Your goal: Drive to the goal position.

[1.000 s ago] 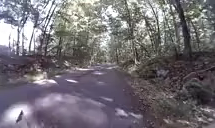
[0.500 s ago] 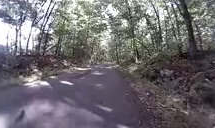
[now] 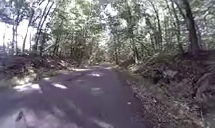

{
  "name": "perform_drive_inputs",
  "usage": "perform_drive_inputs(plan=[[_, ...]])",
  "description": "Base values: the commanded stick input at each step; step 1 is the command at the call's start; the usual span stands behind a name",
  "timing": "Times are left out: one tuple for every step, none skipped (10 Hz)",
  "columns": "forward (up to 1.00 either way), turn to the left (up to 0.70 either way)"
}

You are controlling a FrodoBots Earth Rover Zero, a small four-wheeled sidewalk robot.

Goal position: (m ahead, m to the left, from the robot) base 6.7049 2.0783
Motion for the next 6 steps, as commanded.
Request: perform_drive_inputs(plan=[[0.7, 0.0], [0.7, -0.14], [0.7, -0.08], [0.7, -0.03], [0.7, 0.0], [0.7, 0.0]])
